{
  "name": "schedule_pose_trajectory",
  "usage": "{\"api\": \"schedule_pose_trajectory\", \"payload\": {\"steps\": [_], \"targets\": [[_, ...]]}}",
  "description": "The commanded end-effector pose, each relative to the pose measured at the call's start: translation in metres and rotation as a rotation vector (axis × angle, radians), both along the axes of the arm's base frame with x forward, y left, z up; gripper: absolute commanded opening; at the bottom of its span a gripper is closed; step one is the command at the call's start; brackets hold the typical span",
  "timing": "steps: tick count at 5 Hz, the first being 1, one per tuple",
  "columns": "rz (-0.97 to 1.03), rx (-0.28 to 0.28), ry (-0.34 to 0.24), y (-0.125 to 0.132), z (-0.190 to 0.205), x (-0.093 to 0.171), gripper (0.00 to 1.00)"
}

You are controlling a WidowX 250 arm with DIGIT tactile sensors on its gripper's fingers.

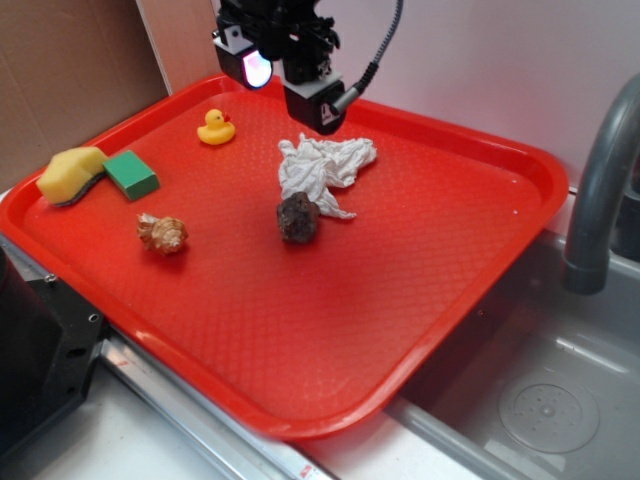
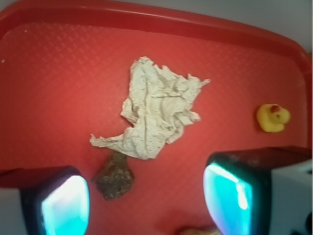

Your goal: Grab the white paper.

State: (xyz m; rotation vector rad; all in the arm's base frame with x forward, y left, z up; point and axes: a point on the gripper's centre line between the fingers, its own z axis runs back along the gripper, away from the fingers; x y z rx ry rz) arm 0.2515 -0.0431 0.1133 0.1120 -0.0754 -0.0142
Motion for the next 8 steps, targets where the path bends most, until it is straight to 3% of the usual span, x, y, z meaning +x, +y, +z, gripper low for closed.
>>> {"api": "schedule_pose_trajectory", "payload": {"steps": [1, 2, 3, 4, 5, 6, 7, 8], "targets": [[0.181, 0.012, -0.014, 0.018, -0.034, 0.024, 1.00], [0.320, -0.053, -0.061, 0.026, -0.072, 0.034, 1.00], [0.392, -0.088, -0.041, 0.019, -0.089, 0.037, 1.00], [0.360, -0.084, -0.016, 0.015, -0.100, 0.037, 1.00], [0.327, -0.087, -0.041, 0.015, -0.095, 0.034, 0.00], [0.292, -0.094, -0.034, 0.017, -0.086, 0.031, 0.00], [0.245, -0.056, 0.024, 0.017, -0.068, 0.020, 0.00], [0.162, -0.083, 0.022, 0.013, -0.020, -0.001, 0.00]]}}
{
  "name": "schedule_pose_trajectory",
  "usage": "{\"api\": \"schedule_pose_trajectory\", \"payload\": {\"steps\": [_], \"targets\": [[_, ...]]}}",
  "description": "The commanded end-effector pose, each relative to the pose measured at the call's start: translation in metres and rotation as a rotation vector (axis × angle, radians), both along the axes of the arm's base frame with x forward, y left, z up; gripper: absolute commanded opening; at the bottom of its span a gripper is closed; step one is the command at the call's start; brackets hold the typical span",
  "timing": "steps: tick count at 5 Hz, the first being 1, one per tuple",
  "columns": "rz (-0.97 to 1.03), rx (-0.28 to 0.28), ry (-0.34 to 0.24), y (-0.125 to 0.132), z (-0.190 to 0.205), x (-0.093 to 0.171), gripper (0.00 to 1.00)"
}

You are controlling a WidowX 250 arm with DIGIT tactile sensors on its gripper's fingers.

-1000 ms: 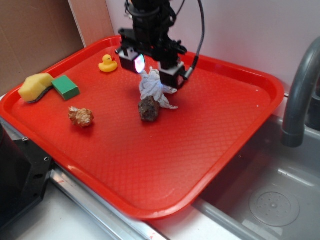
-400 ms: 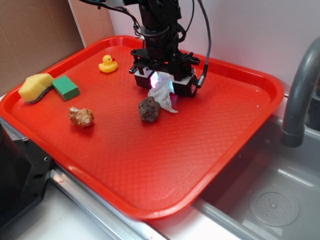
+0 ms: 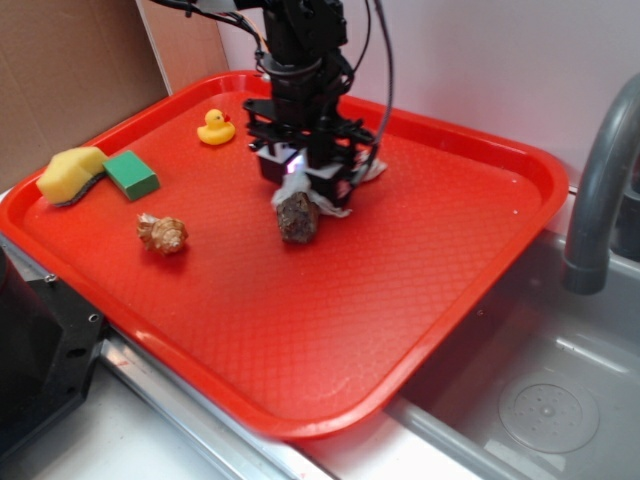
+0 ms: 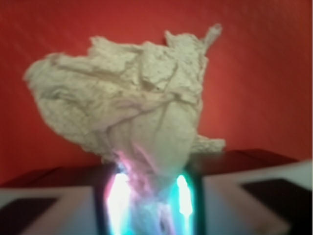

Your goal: Grab the white paper.

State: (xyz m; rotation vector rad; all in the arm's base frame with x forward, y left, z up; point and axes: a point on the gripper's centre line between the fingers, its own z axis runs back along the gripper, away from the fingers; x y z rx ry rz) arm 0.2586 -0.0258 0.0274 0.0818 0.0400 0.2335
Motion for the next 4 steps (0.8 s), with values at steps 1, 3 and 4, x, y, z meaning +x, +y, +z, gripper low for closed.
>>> {"api": "schedule_pose_trajectory", "payload": {"steps": [1, 3, 4], "targets": [[-0.186, -0.037, -0.200, -0.015, 0.115, -0.033, 0.00], [-0.125, -0.111, -0.368, -0.005, 0.202, -0.050, 0.00], [-0.052, -0.067, -0.381, 0.010, 0.211, -0.048, 0.00]]}}
